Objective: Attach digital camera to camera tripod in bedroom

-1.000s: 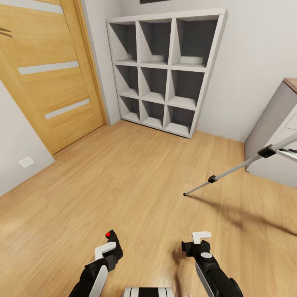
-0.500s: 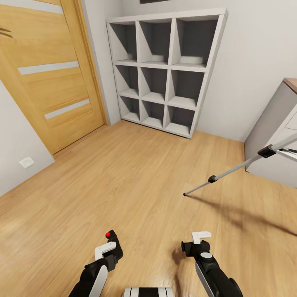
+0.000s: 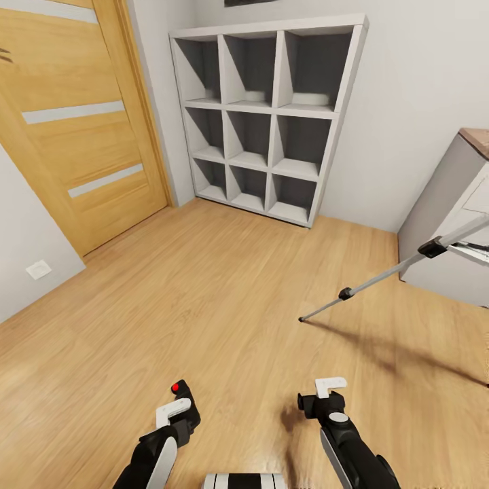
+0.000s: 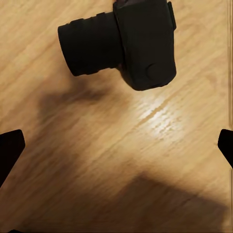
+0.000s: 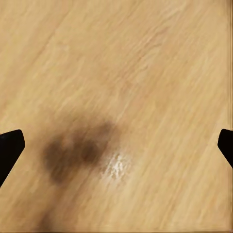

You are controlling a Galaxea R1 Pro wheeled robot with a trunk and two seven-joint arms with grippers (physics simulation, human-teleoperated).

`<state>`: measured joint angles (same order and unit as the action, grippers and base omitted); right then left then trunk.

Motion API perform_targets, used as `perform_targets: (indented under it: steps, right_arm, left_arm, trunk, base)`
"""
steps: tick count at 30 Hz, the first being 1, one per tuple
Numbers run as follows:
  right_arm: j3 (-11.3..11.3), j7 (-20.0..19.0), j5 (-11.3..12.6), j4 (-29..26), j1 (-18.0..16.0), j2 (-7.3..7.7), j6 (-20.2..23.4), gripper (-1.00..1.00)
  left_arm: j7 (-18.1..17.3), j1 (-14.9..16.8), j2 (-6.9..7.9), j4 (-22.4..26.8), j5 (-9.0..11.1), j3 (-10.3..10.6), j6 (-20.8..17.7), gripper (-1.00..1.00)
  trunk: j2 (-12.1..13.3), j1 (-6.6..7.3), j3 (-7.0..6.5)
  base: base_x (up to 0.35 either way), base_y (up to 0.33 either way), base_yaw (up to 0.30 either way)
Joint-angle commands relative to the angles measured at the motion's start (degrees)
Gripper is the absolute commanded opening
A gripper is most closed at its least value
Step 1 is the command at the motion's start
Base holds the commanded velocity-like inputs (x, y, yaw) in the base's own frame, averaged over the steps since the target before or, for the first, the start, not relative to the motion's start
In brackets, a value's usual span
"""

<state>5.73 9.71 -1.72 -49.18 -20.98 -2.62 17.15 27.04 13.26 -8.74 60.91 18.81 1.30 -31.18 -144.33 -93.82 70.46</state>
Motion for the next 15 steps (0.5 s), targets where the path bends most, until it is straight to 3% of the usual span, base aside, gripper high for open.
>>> perform_targets:
  steps: [1, 7, 15]
  right_arm:
    - [0.1, 0.3, -0.2, -0.1, 0.0, 0.01, 0.4, 1.0]
    - [0.1, 0.4, -0.2, -0.1, 0.0, -0.01, 0.4, 1.0]
    - [0.4, 0.4, -0.2, -0.1, 0.0, -0.01, 0.0, 1.0]
  left_arm:
    - [0.6, 0.0, 0.03, 0.1, 0.6, 0.1, -0.1, 1.0]
    - [0.6, 0.0, 0.03, 0.1, 0.6, 0.1, -0.1, 1.0]
    - [0.6, 0.0, 0.04, 0.1, 0.6, 0.1, -0.1, 1.0]
  trunk:
    - [0.0, 0.01, 0.04]
    - [0.0, 0.01, 0.02]
    - [0.0, 0.01, 0.01]
  base:
    - [0.0, 0.0, -0.211]
    - [0.0, 0.0, -0.218]
    - [0.0, 0.0, -0.067]
